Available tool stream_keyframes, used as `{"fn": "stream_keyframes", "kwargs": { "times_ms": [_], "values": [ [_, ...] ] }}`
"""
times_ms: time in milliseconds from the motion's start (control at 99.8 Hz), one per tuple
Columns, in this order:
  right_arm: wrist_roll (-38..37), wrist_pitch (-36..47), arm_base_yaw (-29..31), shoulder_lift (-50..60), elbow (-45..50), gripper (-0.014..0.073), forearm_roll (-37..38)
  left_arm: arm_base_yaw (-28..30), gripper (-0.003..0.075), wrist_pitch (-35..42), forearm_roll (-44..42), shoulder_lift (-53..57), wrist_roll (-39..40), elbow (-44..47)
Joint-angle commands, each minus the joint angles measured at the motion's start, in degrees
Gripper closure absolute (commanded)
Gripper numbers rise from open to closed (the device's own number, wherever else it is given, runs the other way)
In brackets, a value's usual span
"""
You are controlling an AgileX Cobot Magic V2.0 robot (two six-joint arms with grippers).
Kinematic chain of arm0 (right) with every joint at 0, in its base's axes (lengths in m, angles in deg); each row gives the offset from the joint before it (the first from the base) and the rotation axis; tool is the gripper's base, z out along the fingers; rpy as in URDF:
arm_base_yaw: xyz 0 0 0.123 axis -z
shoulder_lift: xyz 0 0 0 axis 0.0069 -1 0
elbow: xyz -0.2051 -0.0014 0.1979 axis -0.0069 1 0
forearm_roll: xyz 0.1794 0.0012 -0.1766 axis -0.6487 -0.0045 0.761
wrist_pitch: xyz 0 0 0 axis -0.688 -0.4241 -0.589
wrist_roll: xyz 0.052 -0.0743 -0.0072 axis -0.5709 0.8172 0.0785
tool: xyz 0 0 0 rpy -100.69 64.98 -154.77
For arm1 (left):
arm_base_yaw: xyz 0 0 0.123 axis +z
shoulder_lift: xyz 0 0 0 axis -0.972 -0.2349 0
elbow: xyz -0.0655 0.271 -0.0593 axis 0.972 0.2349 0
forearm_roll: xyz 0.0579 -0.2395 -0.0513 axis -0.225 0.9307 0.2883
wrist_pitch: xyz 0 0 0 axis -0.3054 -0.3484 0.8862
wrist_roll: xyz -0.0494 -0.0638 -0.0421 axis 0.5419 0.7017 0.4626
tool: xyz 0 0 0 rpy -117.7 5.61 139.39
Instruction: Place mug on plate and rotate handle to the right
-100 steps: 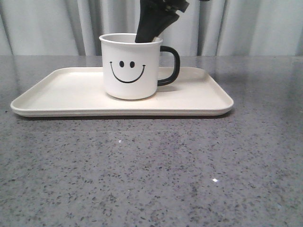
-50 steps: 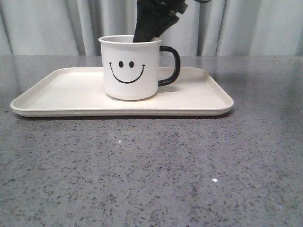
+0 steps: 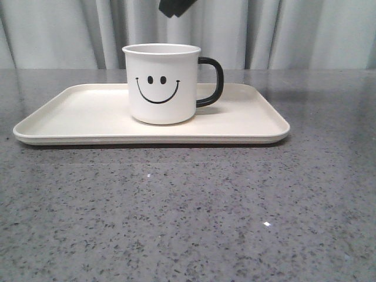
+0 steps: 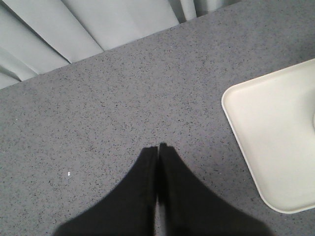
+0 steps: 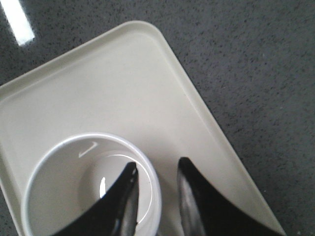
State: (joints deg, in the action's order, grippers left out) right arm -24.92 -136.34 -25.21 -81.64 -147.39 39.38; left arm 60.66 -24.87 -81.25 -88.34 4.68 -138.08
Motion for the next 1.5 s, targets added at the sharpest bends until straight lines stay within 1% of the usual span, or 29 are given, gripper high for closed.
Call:
{"fn": "stream_keyframes", "kwargs": {
  "times_ms": [0, 120, 210, 331, 441, 491, 561, 662, 742, 852, 972, 1093, 1163, 1263, 1393, 1493],
  "values": [
    [-0.50, -4.36, 0.10, 6.40, -3.02, 0.0366, -2.23, 0.20, 0.0740, 1.03, -0.97, 1.10, 0.48, -1.32],
    [-2.24, -2.53, 0.97, 10.56, -3.71, 0.0366, -2.18, 0.20, 0.0740, 1.03, -0.97, 1.10, 0.48, -1.32],
    [-3.82, -0.49, 3.16, 14.62, -3.72, 0.0366, -2.25, 0.20, 0.0740, 1.03, -0.97, 1.10, 0.48, -1.32],
    [-6.98, 1.61, 8.48, 20.52, -3.72, 0.0371, -2.25, 0.20, 0.0740, 1.03, -0.97, 1.10, 0.48, -1.32],
    [-9.61, 2.86, 15.04, 25.51, -3.72, 0.0375, -2.25, 0.20, 0.0740, 1.03, -0.97, 1.10, 0.48, -1.32],
    [-10.51, 3.30, 18.26, 27.96, -3.72, 0.0395, -2.25, 0.20, 0.0740, 1.03, -0.97, 1.10, 0.48, -1.32],
    [-12.29, 4.27, 22.95, 30.74, -3.72, 0.0452, -2.25, 0.20, 0.0740, 1.03, -0.97, 1.10, 0.48, -1.32],
    [-15.57, 5.81, 29.55, 34.11, -3.72, 0.0575, -2.25, 0.20, 0.0740, 1.03, -0.97, 1.10, 0.48, -1.32],
    [-17.45, 7.24, 33.45, 36.24, -3.67, 0.0667, -2.25, 0.20, 0.0740, 1.03, -0.97, 1.10, 0.48, -1.32],
    [-20.11, 9.34, 36.93, 38.68, -3.52, 0.0652, -2.20, 0.20, 0.0740, 1.03, -0.97, 1.10, 0.48, -1.32],
    [-22.13, 12.94, 37.76, 41.60, -1.37, 0.0652, -1.56, 0.20, 0.0740, 1.26, -0.87, 1.10, 0.48, -1.32],
    [-22.84, 17.88, 37.76, 46.04, 5.67, 0.0652, -0.84, 0.20, 0.0740, 1.75, -0.50, 1.10, 0.48, -1.32],
    [-22.84, 21.96, 37.76, 49.68, 12.51, 0.0652, -0.03, 0.20, 0.0740, 1.75, -0.37, 1.10, 0.48, -1.32],
    [-22.84, 30.09, 37.77, 56.73, 26.17, 0.0652, 1.66, 0.20, 0.0740, 2.08, -0.37, 1.23, 0.58, -1.22],
    [-22.89, 40.97, 37.77, 67.35, 43.65, 0.0652, 1.56, 0.20, 0.0740, 3.11, -0.27, 2.47, 0.58, -0.96],
    [-22.89, 45.24, 37.77, 74.81, 55.65, 0.0652, 1.50, 0.20, 0.0740, 3.75, -0.16, 3.75, 0.58, -0.10]
  ]
}}
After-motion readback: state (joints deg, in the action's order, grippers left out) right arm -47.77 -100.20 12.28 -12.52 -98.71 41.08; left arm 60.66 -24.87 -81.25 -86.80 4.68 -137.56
